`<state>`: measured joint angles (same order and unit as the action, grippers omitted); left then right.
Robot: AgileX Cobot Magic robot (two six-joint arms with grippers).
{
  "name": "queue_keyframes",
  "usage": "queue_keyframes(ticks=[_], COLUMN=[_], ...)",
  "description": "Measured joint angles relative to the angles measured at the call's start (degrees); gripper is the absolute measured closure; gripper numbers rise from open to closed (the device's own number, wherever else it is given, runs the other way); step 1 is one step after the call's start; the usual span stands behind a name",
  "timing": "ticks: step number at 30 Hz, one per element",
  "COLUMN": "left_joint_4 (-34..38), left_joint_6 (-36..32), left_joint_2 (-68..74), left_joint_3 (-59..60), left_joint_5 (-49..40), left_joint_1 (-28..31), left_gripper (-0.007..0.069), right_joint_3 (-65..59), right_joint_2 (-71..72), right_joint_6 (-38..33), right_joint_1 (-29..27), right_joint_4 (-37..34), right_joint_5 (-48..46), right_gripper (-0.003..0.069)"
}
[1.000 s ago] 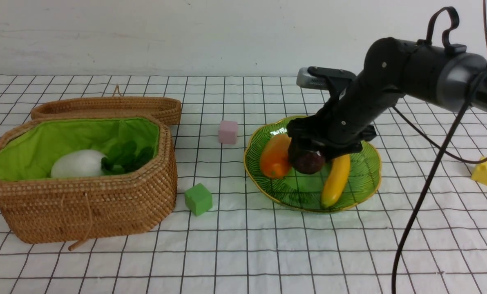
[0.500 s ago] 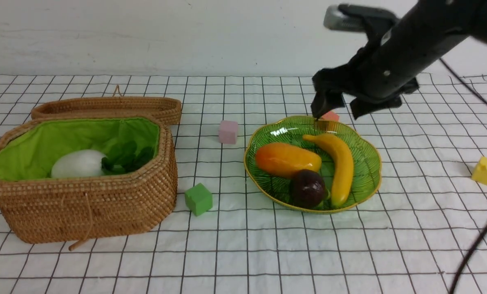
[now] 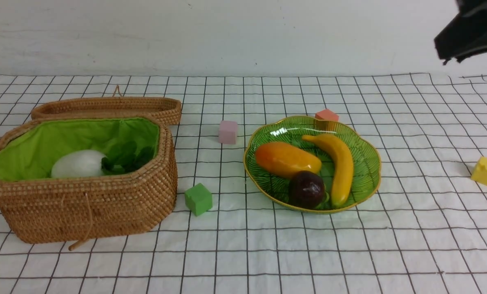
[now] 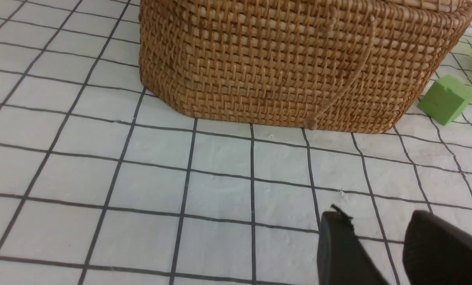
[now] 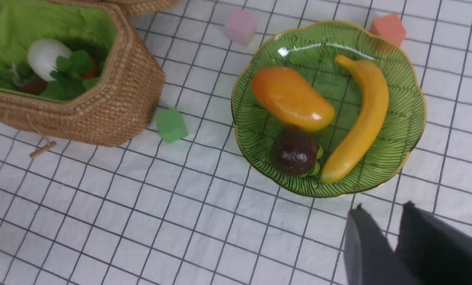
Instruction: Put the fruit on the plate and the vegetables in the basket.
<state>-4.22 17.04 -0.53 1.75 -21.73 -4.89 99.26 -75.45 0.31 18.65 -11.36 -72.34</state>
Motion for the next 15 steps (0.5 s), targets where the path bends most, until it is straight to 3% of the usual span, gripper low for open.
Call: queue_keyframes(ticks=[6, 15], left_joint_4=[0.0, 0.0], left_joint_6=[0.0, 0.0], left_joint_2=[0.0, 0.0], left_joint_3=[0.0, 0.0], left_joint_5=[0.0, 0.0], left_joint_1=[0.0, 0.0], left_gripper=[0.0386, 0.0386], right_joint_3=[0.0, -0.1], right_joint_2=[2.6, 6.4], right_joint_6=[0.0, -1.9], right_joint_1=[0.0, 0.0], right_joint_4=[0.0, 1.5], right_joint_5=[0.0, 0.0], right_gripper=[0.0607, 0.0613])
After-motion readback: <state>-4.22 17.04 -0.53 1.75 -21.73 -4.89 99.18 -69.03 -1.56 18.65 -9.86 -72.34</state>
